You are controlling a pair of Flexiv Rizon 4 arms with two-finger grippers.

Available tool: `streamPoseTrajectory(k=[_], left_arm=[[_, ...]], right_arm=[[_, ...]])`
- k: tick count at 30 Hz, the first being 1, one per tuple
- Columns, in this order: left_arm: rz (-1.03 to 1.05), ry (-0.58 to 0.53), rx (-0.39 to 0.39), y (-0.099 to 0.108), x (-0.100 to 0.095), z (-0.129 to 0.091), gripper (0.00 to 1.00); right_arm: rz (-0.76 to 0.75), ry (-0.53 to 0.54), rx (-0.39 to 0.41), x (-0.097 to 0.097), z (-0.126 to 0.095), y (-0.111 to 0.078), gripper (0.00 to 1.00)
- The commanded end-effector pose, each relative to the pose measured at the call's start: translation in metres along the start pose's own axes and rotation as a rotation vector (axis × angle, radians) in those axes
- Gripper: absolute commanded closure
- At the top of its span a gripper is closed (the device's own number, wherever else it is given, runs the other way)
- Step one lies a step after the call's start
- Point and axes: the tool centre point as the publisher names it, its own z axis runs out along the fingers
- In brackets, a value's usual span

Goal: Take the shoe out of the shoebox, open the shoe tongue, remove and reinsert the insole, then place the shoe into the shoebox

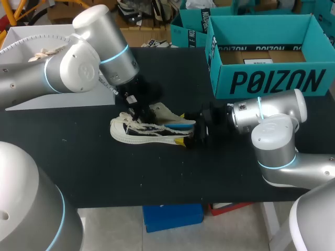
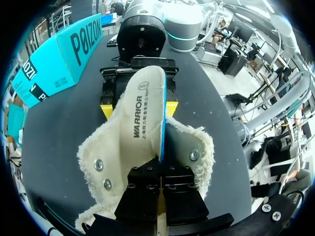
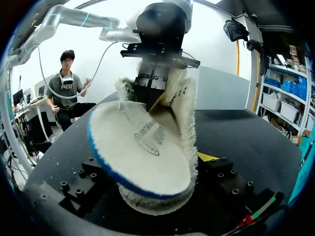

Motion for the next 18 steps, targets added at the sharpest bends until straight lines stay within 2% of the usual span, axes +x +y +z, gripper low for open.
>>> streamPoseTrajectory(k=[1, 4, 5, 10, 11, 13, 18], left_arm=[[0.002, 0.009, -0.02, -0.007, -0.005, 0.007, 1.0], [-0.009, 0.01, -0.039, -0.007, -0.009, 0.011, 1.0], [-0.015, 0.014, -0.04, -0.006, -0.011, 0.011, 0.69], [0.013, -0.004, -0.043, -0.01, -0.011, 0.004, 0.0], [0.029, -0.015, -0.045, -0.013, -0.01, 0.001, 0.01], [0.055, -0.04, -0.045, -0.019, -0.007, -0.005, 0.15], [0.138, -0.095, -0.063, -0.038, 0.0, -0.011, 0.16]], right_arm=[[0.0, -0.001, 0.0, 0.0, 0.002, -0.003, 1.0], [0.0, -0.001, 0.0, 0.0, 0.002, -0.003, 1.0], [0.0, -0.001, 0.0, 0.0, 0.002, -0.003, 1.0], [0.0, -0.001, 0.0, 0.0, 0.002, -0.003, 1.0], [0.0, -0.001, 0.0, 0.0, 0.002, -0.003, 1.0], [0.0, -0.001, 0.0, 0.0, 0.002, -0.003, 1.0], [0.0, -0.001, 0.0, 0.0, 0.002, -0.003, 1.0]])
